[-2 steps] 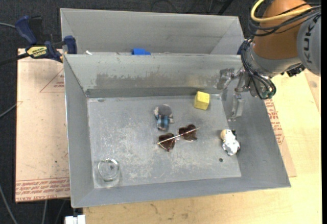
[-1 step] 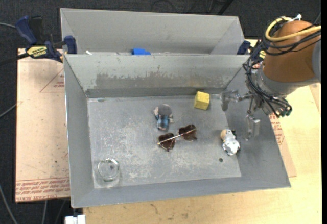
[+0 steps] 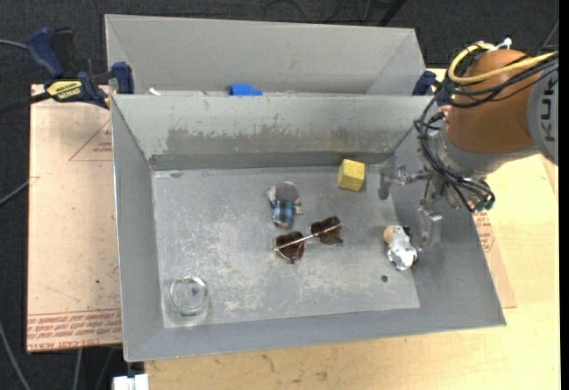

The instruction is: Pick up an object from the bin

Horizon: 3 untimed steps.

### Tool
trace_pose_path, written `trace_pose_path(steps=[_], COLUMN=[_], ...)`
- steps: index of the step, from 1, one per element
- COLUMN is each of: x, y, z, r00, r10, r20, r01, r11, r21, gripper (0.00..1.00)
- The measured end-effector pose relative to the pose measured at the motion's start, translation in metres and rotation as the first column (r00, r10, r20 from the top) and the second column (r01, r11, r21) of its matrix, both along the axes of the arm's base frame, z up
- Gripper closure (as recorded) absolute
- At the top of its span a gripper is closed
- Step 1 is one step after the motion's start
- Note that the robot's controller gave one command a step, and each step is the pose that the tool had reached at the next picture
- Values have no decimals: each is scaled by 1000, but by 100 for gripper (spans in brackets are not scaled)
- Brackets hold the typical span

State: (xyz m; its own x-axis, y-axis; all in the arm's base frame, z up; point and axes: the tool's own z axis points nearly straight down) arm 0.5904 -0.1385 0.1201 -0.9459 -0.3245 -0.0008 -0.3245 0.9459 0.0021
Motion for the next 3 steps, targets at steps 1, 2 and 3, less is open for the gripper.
trace_pose_path(steps=[1,2,3], x=[-7,-22,-12], y=[-8,-6,4], z=[18,-48,-49], r00=[975,949,713], r10=[220,314,701], r20=[3,5,17], r01=[-220,-314,-702], r11=[975,949,712], r21=[-1,9,19], gripper=[0,0,100])
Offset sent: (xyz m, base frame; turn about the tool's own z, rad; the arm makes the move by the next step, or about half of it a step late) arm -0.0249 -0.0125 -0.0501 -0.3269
